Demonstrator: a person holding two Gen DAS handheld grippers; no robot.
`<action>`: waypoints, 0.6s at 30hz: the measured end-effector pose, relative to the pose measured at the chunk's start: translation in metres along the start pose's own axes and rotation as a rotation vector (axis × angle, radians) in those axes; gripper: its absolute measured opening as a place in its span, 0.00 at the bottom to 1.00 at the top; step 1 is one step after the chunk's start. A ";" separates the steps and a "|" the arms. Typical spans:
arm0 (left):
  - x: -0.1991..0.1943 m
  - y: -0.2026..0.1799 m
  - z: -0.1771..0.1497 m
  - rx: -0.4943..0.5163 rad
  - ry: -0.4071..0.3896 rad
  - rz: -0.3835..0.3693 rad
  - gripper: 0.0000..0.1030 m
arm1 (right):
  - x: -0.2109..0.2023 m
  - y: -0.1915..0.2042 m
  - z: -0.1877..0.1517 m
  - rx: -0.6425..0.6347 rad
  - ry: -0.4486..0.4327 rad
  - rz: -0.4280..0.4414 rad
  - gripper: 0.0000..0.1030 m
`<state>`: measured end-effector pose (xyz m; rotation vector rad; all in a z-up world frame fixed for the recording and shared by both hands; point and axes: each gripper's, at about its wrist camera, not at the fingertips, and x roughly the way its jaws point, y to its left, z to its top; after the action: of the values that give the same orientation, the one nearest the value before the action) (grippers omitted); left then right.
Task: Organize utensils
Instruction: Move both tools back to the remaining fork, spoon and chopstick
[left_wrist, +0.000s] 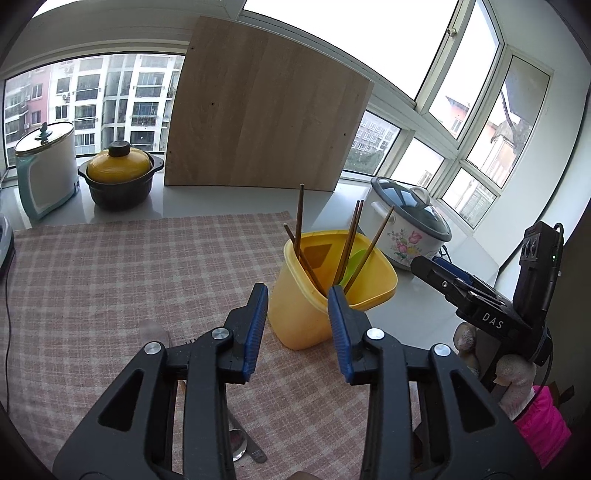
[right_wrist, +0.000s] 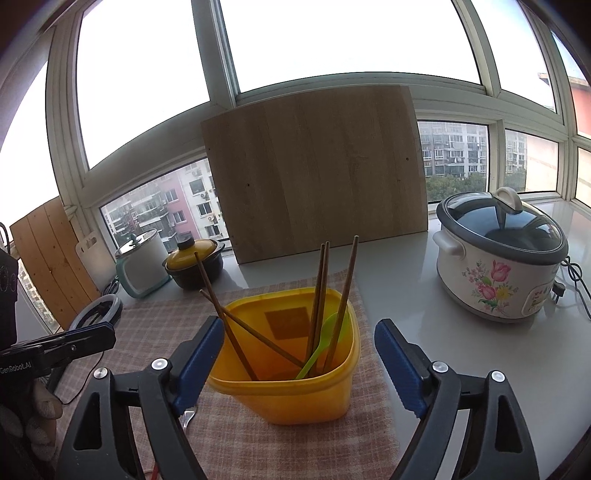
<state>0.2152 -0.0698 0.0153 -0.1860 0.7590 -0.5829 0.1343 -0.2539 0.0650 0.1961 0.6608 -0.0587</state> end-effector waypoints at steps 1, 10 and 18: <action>-0.004 0.005 -0.002 0.001 0.000 0.000 0.32 | -0.002 0.002 -0.002 -0.001 0.000 0.012 0.91; -0.025 0.054 -0.037 0.021 0.059 0.100 0.32 | -0.015 0.028 -0.023 -0.100 0.012 0.074 0.98; -0.023 0.085 -0.082 0.012 0.172 0.133 0.32 | -0.006 0.050 -0.047 -0.139 0.115 0.146 0.98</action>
<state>0.1820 0.0172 -0.0607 -0.0741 0.9273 -0.4806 0.1071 -0.1951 0.0400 0.1141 0.7604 0.1394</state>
